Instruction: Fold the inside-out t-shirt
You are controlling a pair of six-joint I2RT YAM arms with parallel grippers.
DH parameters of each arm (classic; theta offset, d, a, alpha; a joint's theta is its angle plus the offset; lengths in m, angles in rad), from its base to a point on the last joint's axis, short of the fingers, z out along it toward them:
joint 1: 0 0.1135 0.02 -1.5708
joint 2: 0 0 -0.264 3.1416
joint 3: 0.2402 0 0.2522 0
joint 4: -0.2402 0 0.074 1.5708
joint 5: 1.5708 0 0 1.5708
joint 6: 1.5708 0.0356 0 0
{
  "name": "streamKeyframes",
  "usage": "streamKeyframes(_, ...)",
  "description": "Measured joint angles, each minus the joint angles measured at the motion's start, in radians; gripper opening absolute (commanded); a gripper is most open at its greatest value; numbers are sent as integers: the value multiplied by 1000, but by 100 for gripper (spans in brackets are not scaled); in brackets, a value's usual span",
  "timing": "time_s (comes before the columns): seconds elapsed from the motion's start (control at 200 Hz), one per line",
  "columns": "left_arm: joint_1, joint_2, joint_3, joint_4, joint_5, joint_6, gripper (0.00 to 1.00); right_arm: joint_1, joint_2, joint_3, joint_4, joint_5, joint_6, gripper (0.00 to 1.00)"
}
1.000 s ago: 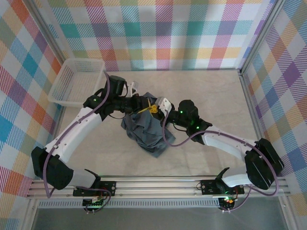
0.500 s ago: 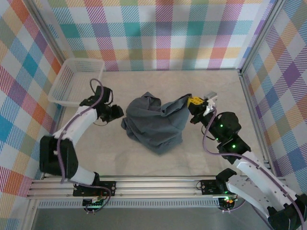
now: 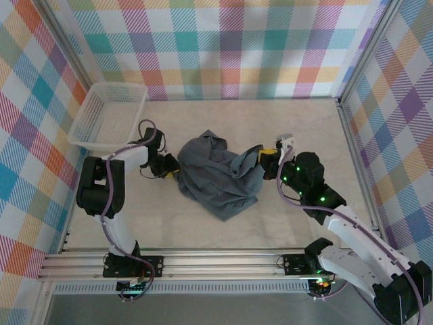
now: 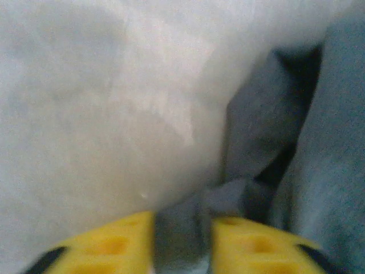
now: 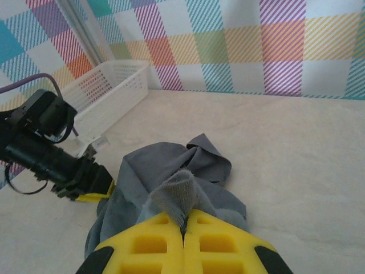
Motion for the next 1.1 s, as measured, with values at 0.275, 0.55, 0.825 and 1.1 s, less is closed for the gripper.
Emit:
streamKeyframes(0.275,49,-108,279,-146,2,51,0,-59,84,251,-51,25,62,0)
streamKeyframes(0.55,77,-443,708,-262,-69,168,0,-260,408,889,-93,4,154,0)
streamKeyframes(0.825,-187,-837,120,-219,-84,78,0,-360,586,1192,-134,-142,206,0)
streamKeyframes(1.1,-819,-758,-243,-47,-116,95,64,-400,801,1524,-284,-412,251,0)
